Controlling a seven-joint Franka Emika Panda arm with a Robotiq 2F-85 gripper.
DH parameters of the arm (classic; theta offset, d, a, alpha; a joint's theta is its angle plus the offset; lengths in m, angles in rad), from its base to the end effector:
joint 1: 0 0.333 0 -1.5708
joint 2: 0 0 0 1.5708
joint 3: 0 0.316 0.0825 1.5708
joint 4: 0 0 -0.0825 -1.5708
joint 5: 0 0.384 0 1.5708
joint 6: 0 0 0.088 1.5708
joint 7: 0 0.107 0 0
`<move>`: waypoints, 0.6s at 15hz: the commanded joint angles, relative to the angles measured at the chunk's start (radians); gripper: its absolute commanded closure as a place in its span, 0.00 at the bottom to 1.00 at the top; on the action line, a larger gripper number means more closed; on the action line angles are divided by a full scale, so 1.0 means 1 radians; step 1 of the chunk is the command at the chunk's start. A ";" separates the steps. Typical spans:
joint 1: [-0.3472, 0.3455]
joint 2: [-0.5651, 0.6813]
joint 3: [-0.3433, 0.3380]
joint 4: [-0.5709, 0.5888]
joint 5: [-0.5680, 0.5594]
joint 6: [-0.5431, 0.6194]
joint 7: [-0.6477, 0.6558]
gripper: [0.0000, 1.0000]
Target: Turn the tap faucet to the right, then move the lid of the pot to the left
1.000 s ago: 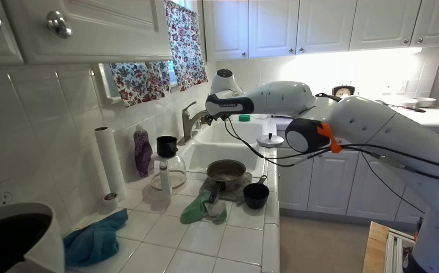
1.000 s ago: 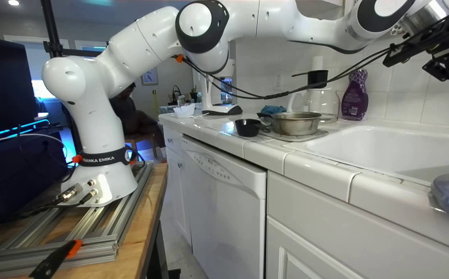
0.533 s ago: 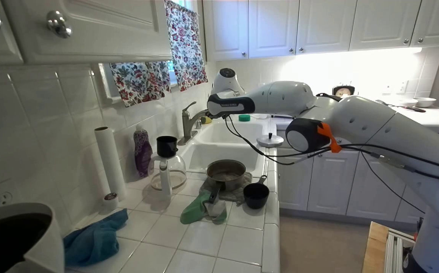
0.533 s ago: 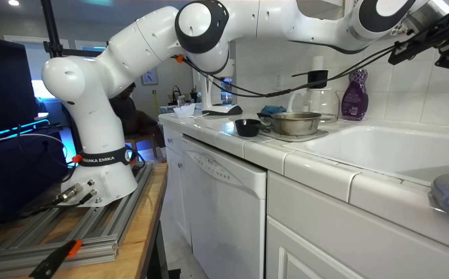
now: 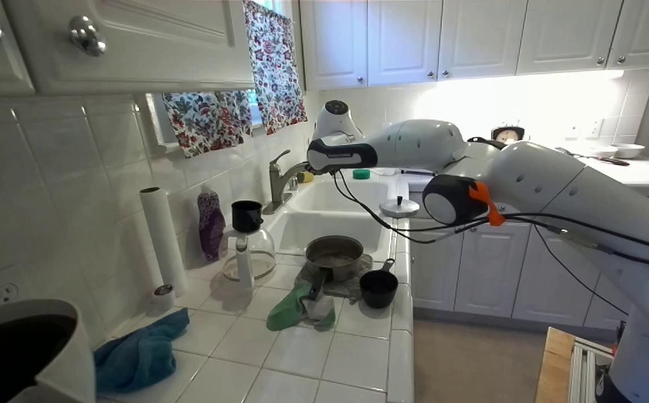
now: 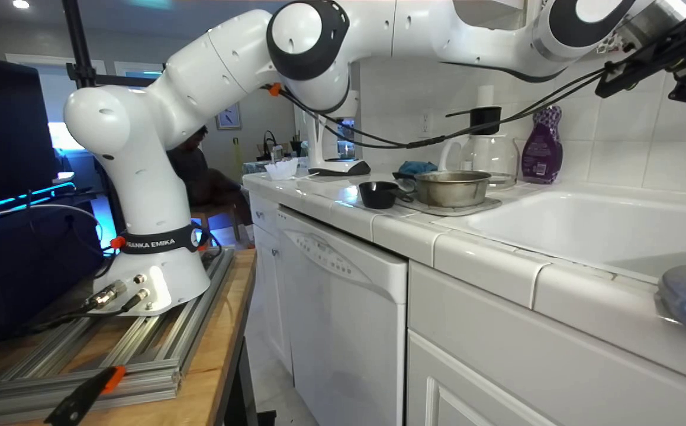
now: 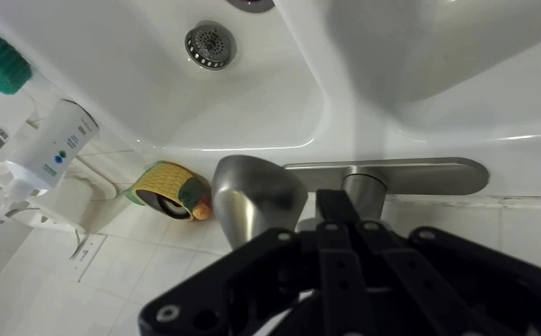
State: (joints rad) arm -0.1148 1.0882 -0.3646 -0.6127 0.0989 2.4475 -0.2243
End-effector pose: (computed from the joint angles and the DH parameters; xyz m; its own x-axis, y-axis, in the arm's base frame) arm 0.8189 -0.2078 0.4382 0.7724 0.1462 0.6181 -0.1198 -0.9222 0.3678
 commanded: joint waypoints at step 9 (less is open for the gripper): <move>0.028 0.031 -0.242 -0.001 -0.051 -0.052 0.319 1.00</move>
State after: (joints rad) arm -0.1051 1.1135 -0.5622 -0.6134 0.0729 2.4513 0.0200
